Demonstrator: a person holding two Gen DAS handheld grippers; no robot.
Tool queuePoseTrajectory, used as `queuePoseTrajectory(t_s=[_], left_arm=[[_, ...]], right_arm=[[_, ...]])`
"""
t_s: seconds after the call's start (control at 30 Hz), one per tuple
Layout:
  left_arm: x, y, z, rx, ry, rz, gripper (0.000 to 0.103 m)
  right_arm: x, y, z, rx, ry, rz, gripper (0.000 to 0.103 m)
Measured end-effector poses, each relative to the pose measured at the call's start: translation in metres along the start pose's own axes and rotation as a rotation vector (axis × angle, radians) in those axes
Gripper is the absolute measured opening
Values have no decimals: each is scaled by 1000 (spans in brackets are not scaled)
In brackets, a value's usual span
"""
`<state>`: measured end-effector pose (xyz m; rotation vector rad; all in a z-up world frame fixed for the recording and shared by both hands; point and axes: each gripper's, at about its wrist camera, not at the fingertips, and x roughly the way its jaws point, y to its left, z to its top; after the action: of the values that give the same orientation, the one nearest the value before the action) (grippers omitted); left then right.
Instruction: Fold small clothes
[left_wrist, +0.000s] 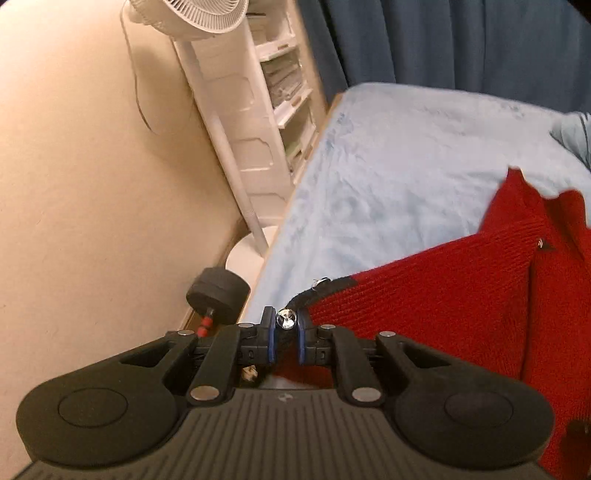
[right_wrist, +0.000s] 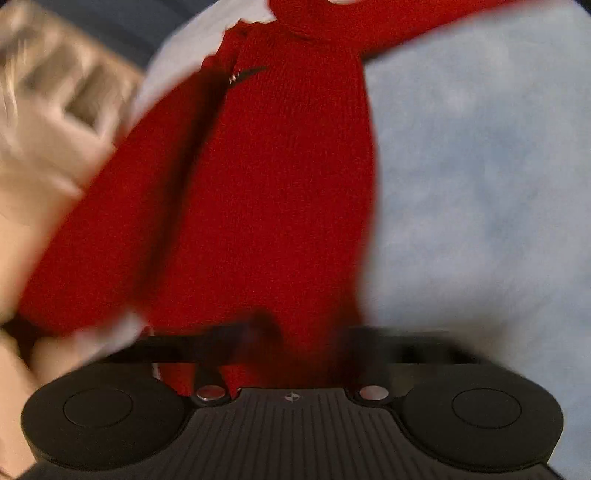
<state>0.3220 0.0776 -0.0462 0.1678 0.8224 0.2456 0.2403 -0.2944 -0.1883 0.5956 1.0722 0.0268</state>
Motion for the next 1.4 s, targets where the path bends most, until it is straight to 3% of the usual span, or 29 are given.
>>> queuePoseTrajectory(t_s=[0.03, 0.07, 0.1, 0.17, 0.23, 0.27, 0.33, 0.37, 0.43, 0.5, 0.6, 0.67, 0.83, 0.87, 0.9, 0.93, 0.97, 1.0, 1.03, 1.13, 1.23, 1.3, 1.4], left_arm=[[-1, 1, 0, -13, -3, -13, 17], [-3, -1, -3, -15, -6, -34, 33], [-6, -6, -8, -2, -8, -52, 59], [-12, -18, -24, 26, -19, -57, 91], [-16, -32, -47, 55, -10, -89, 93], [-16, -41, -58, 73, 21, -124, 93], [-13, -58, -85, 79, 103, -196, 93], [-11, -66, -100, 70, 143, -233, 93], [-3, -80, -129, 40, 242, -307, 93], [7, -92, -153, -22, 356, -395, 93], [20, -107, -175, -93, 472, -486, 93], [16, -122, -178, -64, 461, -495, 101], [0, -159, -184, -39, 502, -605, 102], [-4, -167, -184, -21, 497, -595, 100], [-8, -175, -186, 17, 478, -566, 77], [-13, -183, -186, 68, 450, -516, 57], [-20, -187, -185, 123, 422, -463, 25], [-23, -183, -182, 123, 418, -473, 21], [-26, -174, -176, 88, 424, -490, 21], [-50, -139, -148, 41, 372, -532, 20], [-84, -105, -121, 68, 273, -502, 18], [-106, -76, -110, 74, 233, -481, 8], [-126, -41, -115, 83, 205, -445, 8]], right_arm=[[-14, -9, 6, 15, -26, 6, 10], [-31, -20, 15, 11, -65, -14, 10], [-49, -35, 27, -1, -131, -60, 10], [-85, -82, 59, 11, -272, -216, 10], [-105, -132, 90, 65, -374, -381, 11], [-109, -154, 101, 98, -384, -380, 14], [-107, -195, 114, 251, -294, -316, 37], [-106, -208, 111, 321, -282, -323, 41], [-106, -219, 96, 357, -289, -297, 60], [-100, -223, 74, 349, -281, -247, 68], [-87, -228, 50, 317, -233, -262, 69], [-87, -231, 41, 303, -265, -314, 71], [-80, -249, 51, 405, -318, -409, 77], [-74, -250, 53, 421, -320, -423, 78], [-68, -249, 51, 413, -322, -431, 85], [-61, -240, 53, 359, -301, -419, 82], [-62, -230, 49, 284, -269, -400, 74], [-60, -216, 48, 205, -245, -414, 39], [-63, -206, 46, 162, -216, -373, 17], [-101, -182, 32, 191, -246, -289, 15], [-153, -166, 5, 241, -225, -176, 14], [-185, -148, -16, 213, -230, -111, 14], [-226, -115, -57, 120, -249, -84, 14]])
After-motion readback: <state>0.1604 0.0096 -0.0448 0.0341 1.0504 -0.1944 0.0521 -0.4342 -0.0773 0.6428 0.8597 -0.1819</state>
